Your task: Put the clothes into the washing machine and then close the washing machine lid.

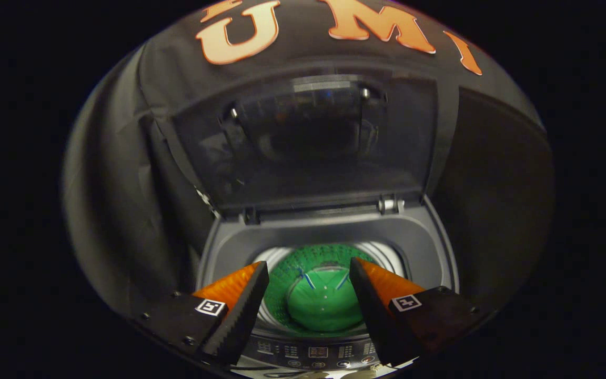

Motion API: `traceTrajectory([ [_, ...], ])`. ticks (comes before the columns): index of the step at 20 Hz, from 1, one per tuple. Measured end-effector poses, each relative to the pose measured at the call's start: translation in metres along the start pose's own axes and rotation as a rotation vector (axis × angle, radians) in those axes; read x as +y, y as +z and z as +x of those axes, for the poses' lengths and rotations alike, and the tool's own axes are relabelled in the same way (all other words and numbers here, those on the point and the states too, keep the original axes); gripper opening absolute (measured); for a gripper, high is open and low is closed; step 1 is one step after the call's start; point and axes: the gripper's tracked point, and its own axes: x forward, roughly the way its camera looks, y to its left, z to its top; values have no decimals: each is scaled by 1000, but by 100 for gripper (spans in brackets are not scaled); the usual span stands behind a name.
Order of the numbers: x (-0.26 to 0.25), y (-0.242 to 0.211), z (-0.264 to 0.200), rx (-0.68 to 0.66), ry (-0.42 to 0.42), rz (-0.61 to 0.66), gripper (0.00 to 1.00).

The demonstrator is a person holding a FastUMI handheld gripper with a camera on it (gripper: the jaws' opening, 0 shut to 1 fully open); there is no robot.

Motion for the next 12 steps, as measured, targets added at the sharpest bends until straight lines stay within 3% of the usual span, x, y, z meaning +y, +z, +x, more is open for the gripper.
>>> traceTrajectory([
  [6,15,131,-52,-244,58,-34,99],
  [12,1,226,-41,-358,22,-74,98],
])
